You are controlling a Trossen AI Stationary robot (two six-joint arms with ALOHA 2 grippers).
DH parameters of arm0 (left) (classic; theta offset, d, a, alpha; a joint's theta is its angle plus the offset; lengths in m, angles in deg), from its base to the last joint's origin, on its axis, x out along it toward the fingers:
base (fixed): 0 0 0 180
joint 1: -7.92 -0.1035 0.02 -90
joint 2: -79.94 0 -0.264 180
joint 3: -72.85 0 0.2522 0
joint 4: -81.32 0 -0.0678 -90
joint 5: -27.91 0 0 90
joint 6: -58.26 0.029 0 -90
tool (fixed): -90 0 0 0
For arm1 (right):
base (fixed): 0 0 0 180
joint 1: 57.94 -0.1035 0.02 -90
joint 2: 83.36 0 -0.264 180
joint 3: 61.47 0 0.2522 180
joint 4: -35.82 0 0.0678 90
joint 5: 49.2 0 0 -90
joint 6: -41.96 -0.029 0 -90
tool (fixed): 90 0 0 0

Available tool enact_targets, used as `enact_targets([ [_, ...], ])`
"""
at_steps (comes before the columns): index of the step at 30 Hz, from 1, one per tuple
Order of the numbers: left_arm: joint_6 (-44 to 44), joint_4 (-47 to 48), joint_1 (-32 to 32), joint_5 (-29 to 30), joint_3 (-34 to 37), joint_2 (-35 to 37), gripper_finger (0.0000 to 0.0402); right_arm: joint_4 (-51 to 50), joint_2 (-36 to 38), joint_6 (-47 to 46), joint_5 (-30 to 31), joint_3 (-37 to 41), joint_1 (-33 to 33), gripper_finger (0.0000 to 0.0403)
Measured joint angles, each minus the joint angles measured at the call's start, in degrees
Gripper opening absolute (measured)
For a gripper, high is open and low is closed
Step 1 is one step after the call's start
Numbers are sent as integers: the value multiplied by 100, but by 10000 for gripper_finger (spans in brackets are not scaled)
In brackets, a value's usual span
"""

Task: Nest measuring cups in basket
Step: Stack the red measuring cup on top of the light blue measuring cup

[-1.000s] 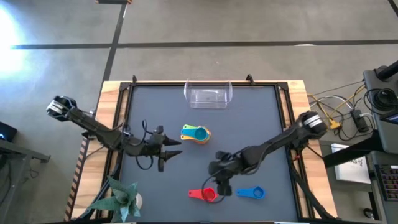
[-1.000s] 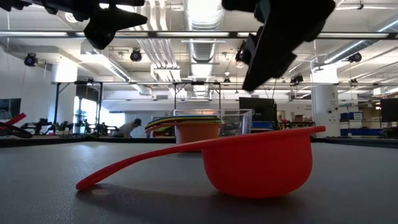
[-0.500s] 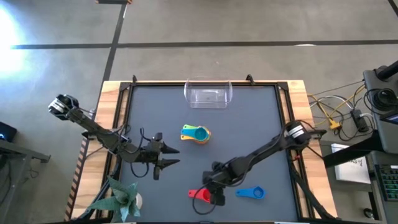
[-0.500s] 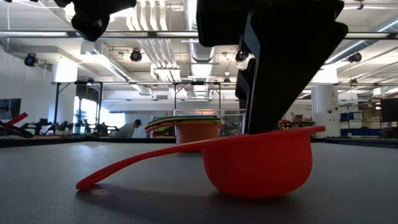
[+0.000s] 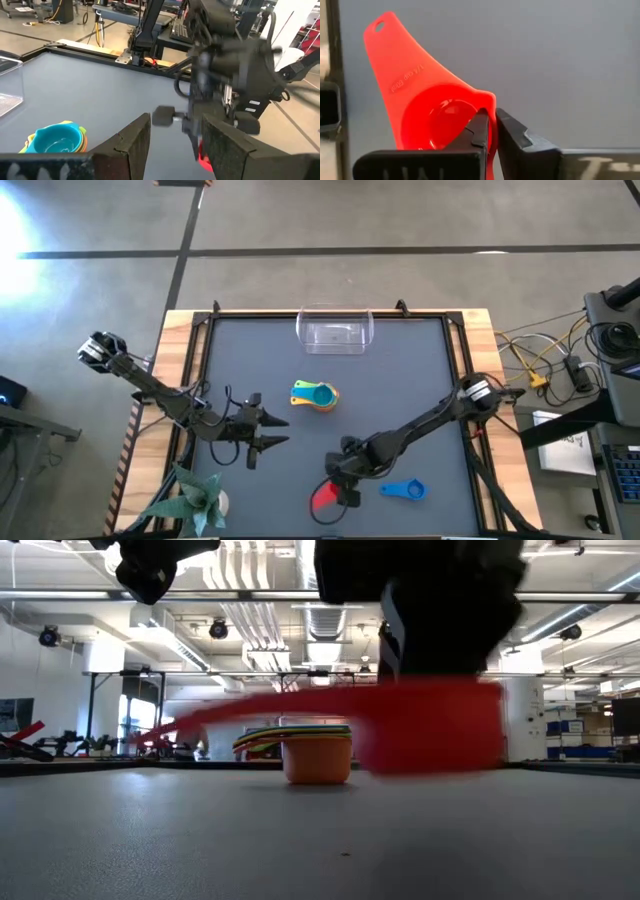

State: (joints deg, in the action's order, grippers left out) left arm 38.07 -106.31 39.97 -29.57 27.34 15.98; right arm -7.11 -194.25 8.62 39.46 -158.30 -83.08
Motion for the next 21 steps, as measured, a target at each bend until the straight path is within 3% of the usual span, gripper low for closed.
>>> enact_targets([
  [8,119,-8,0,102,-24,4,157,-345,961,322,1494,0,1030,9],
  [15,113,-7,27,101,-24,4,157,-345,1143,640,1451,24,2283,9],
  [21,148,-7,55,100,-24,4,157,-300,968,712,1140,33,2872,9],
])
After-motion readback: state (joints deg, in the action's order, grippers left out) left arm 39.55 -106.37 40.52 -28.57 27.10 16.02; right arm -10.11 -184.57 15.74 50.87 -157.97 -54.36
